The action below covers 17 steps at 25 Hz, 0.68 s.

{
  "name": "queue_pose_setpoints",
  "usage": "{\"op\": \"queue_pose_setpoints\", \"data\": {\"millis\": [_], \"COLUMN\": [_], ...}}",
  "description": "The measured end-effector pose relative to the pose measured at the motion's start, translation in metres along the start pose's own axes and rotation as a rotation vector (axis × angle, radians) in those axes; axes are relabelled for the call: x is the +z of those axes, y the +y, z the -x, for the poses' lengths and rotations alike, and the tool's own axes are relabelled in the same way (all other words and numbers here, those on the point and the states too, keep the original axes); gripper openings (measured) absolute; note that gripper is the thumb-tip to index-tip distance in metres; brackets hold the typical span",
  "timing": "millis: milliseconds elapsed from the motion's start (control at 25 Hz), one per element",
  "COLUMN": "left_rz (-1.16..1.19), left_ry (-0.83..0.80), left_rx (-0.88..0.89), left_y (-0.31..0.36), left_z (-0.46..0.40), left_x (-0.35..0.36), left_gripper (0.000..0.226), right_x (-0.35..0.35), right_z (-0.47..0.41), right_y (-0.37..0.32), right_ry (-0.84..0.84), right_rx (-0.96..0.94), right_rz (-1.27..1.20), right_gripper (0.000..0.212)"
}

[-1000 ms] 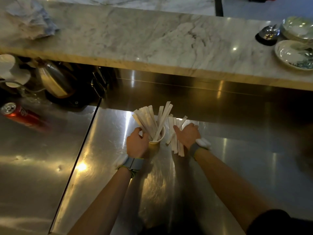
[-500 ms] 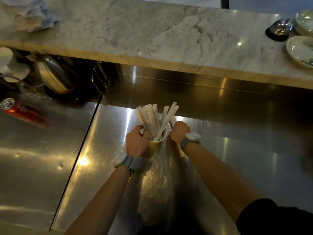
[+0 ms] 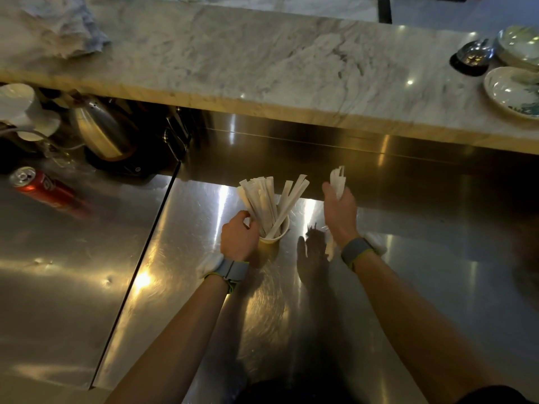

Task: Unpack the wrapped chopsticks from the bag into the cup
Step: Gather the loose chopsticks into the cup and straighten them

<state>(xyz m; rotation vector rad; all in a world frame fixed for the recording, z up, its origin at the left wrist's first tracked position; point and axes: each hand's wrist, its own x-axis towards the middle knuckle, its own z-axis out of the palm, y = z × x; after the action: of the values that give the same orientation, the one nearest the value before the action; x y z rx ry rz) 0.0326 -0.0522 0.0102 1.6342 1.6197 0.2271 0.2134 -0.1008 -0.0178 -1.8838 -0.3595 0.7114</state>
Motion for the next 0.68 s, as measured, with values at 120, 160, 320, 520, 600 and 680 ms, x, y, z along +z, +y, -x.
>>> {"op": "queue_pose_setpoints", "data": {"millis": [120, 160, 320, 520, 600, 680], "left_rz": [0.006, 0.008, -0.016, 0.008, 0.007, 0.000], "left_ry": [-0.006, -0.008, -0.024, -0.009, -0.003, 0.007], "left_rx": [0.004, 0.009, 0.051, 0.093, 0.106, 0.114], "left_y": [-0.003, -0.004, -0.010, -0.017, -0.018, -0.019], "left_z": [-0.004, -0.005, -0.008, -0.015, -0.017, -0.018], "left_x": [0.001, 0.001, 0.004, 0.005, 0.006, 0.008], "left_gripper": [0.033, 0.032, 0.031, 0.027, 0.028, 0.028], "right_x": [0.004, 0.011, 0.046, 0.077, 0.079, 0.079], "right_z": [0.017, 0.023, 0.039, 0.043, 0.042, 0.040], "right_y": [-0.037, -0.048, -0.064, -0.028, -0.016, -0.012], "right_ry": [-0.138, -0.190, -0.356, -0.346, -0.327, -0.323], "right_rx": [-0.055, -0.100, -0.216, -0.176, -0.193, -0.215], "right_rz": [-0.328, -0.386, -0.390, -0.089, -0.072, -0.044], "right_gripper": [0.038, 0.043, 0.053, 0.044, 0.036, 0.030]}}
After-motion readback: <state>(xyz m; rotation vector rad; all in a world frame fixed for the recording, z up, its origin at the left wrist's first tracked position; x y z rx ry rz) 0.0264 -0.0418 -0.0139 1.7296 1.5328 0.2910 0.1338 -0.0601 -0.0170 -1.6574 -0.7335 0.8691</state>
